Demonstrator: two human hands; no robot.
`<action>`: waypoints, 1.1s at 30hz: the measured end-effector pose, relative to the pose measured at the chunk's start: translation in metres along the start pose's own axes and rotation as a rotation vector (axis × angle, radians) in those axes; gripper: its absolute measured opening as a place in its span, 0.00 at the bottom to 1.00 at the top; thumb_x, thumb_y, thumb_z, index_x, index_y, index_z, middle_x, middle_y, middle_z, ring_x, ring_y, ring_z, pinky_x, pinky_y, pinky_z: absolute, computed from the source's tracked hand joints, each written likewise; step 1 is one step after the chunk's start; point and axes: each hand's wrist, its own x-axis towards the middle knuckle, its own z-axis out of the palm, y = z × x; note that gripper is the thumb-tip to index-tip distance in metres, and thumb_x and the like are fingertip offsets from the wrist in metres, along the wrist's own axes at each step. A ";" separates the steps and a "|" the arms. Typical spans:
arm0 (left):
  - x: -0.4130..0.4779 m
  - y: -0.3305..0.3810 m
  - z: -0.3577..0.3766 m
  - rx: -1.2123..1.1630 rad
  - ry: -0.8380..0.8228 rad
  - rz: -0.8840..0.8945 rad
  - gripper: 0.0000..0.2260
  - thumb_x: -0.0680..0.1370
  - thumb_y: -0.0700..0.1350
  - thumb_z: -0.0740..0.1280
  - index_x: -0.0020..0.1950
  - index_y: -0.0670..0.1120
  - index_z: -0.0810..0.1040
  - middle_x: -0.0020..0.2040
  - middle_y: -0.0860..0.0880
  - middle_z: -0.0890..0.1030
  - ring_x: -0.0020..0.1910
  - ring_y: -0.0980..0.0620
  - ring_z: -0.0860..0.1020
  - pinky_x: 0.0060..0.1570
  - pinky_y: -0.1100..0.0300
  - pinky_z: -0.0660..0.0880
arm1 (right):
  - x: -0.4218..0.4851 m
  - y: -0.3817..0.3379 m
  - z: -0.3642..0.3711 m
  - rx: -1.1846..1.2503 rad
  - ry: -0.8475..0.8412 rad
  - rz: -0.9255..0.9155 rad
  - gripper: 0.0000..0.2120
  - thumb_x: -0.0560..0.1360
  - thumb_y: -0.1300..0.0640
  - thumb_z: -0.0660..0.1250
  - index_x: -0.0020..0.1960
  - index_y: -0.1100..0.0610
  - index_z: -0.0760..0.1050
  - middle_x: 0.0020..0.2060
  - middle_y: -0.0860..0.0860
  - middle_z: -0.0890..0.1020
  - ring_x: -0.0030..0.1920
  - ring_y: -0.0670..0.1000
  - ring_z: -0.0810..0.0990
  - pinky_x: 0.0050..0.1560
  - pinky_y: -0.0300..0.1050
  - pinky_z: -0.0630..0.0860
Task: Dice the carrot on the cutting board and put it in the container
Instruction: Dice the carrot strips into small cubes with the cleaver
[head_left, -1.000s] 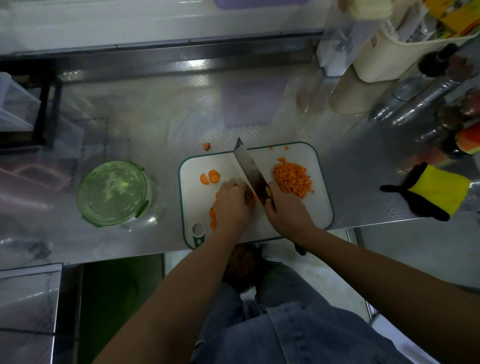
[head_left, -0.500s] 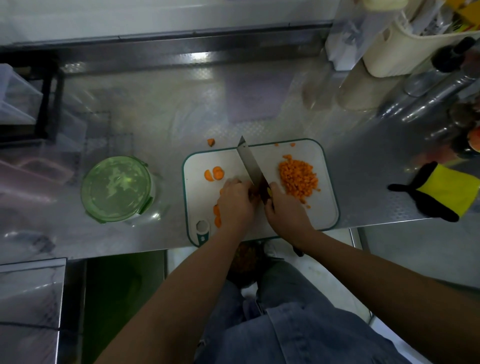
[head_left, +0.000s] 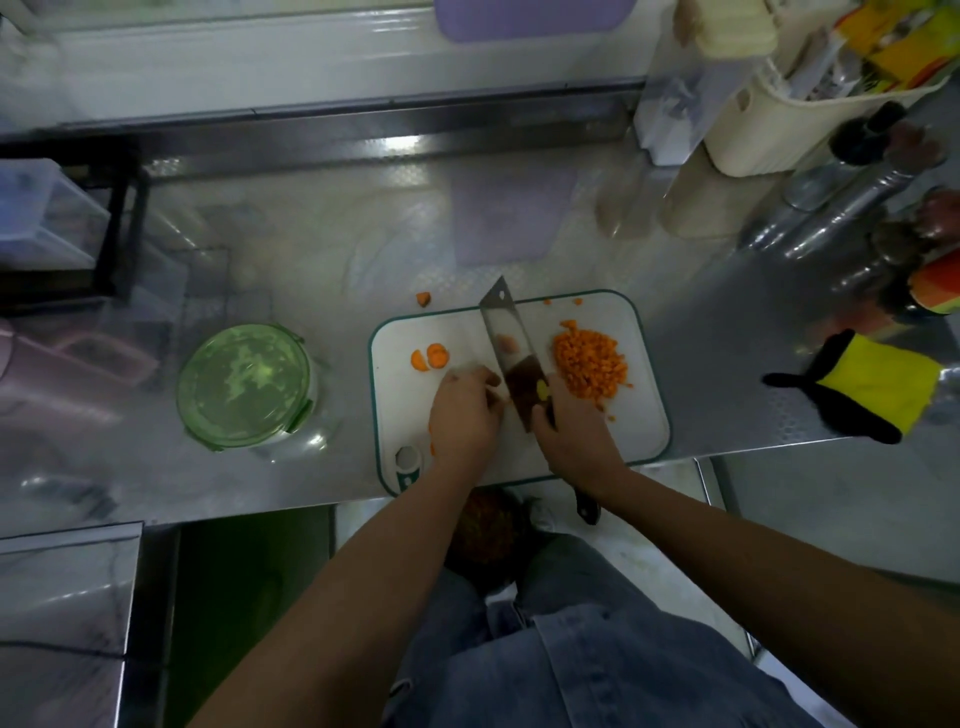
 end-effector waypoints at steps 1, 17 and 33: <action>-0.001 0.000 -0.001 0.007 0.015 -0.006 0.09 0.73 0.42 0.67 0.54 0.48 0.78 0.49 0.46 0.80 0.50 0.48 0.77 0.47 0.53 0.76 | -0.004 0.000 0.005 -0.003 -0.023 -0.002 0.14 0.79 0.60 0.58 0.63 0.63 0.67 0.36 0.54 0.75 0.35 0.55 0.75 0.34 0.47 0.68; -0.014 -0.002 -0.014 0.188 -0.070 0.078 0.10 0.78 0.47 0.65 0.56 0.46 0.80 0.52 0.43 0.78 0.57 0.43 0.71 0.56 0.54 0.68 | -0.004 0.015 -0.013 -0.030 0.027 0.050 0.03 0.78 0.59 0.59 0.49 0.59 0.68 0.33 0.57 0.74 0.33 0.58 0.75 0.33 0.50 0.69; 0.001 0.067 -0.007 -0.595 -0.145 -0.294 0.12 0.80 0.45 0.60 0.52 0.38 0.78 0.47 0.38 0.81 0.45 0.40 0.81 0.49 0.44 0.79 | -0.008 0.025 -0.027 -0.072 0.009 -0.259 0.28 0.73 0.58 0.64 0.73 0.53 0.65 0.60 0.54 0.78 0.55 0.56 0.78 0.46 0.47 0.76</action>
